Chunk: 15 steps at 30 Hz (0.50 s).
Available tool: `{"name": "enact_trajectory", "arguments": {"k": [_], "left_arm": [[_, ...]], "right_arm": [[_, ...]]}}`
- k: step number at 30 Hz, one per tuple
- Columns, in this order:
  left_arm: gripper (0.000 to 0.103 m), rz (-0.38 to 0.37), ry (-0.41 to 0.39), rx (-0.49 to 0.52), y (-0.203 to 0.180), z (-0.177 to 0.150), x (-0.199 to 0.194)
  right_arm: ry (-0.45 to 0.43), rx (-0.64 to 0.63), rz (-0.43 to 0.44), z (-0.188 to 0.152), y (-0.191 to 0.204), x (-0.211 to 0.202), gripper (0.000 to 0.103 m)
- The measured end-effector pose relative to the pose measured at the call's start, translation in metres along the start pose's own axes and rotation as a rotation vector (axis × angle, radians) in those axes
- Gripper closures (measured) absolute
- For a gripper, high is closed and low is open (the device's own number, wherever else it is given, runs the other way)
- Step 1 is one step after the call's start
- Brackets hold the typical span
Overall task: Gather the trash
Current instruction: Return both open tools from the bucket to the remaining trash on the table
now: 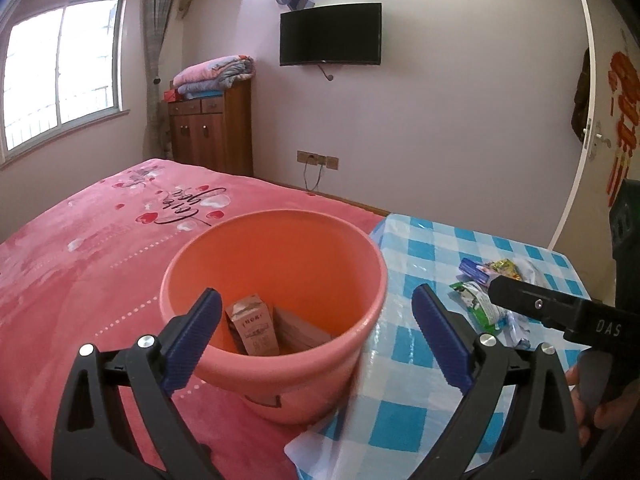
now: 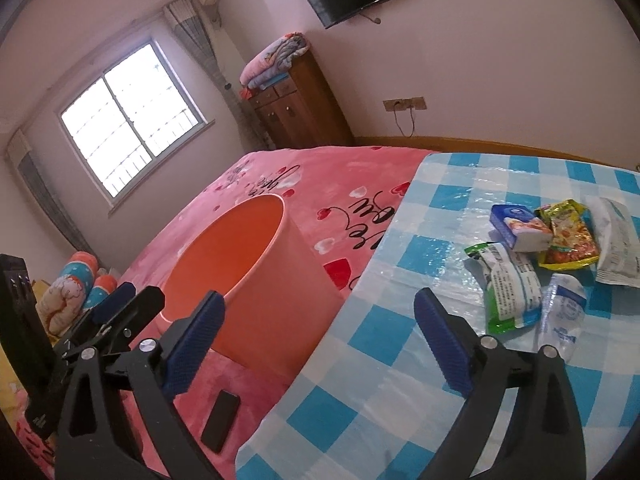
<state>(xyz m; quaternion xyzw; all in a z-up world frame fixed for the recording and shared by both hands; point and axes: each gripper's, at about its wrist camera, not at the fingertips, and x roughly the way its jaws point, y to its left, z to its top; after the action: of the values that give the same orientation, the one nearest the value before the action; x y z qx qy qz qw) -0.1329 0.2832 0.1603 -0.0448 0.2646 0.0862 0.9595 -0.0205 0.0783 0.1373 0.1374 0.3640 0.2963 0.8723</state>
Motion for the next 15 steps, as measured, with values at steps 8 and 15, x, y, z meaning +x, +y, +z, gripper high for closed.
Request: {"name": "enact_trajectory", "arguments": {"k": [8,15], "left_arm": [[0.007,-0.049,0.011,0.019,-0.017,-0.004,-0.003],[0.007,-0.063,0.010,0.063,-0.039,-0.010,-0.006]], "right_arm": [[-0.028,0.018,-0.018,-0.010,-0.014,-0.017,0.009],[-0.053,0.052,-0.036,-0.016,-0.033,-0.032,0.009]]}}
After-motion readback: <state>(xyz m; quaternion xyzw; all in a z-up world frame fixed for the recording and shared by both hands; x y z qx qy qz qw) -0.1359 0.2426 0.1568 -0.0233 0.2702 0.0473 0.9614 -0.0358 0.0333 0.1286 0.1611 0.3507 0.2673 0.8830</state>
